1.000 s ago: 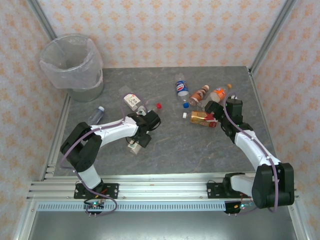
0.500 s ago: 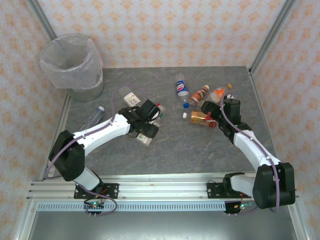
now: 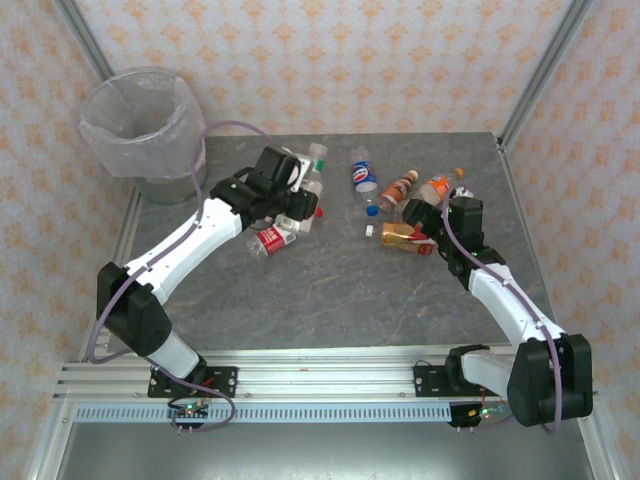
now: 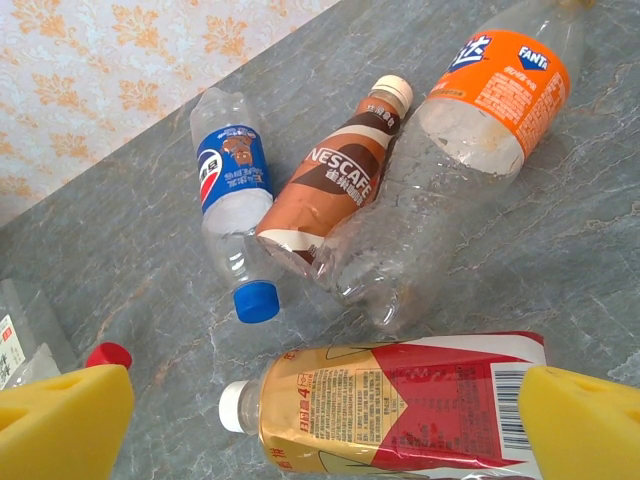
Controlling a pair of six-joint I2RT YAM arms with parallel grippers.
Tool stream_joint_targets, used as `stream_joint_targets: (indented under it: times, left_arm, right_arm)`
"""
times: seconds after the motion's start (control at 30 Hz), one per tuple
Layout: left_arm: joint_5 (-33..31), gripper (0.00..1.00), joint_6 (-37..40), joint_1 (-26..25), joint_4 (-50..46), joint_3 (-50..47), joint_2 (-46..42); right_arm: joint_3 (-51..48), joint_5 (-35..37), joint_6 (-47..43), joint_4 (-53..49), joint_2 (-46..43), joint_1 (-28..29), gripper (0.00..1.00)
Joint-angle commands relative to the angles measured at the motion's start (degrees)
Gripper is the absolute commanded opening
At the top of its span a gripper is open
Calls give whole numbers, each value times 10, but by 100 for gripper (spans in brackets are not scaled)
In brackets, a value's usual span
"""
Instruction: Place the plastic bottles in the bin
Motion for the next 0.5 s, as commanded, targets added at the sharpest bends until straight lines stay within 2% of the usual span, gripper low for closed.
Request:
stream_joint_targets:
  times: [0.0,0.1,0.33,0.47]
  left_arm:
    - [-100,49,0,25,24,54,-2]
    - [-187,50,2,51,26,100,7]
    - [-254,51,27,132,72,186,22]
    - [-233,52,40,185,77,240,45]
  right_arm:
    - [4,12,1,14,-14,2,99]
    - [1,16,3,20,-17,2,99]
    - [-1,19,1,24,-21,2,99]
    - [-8,23,1,29,-29,2,99]
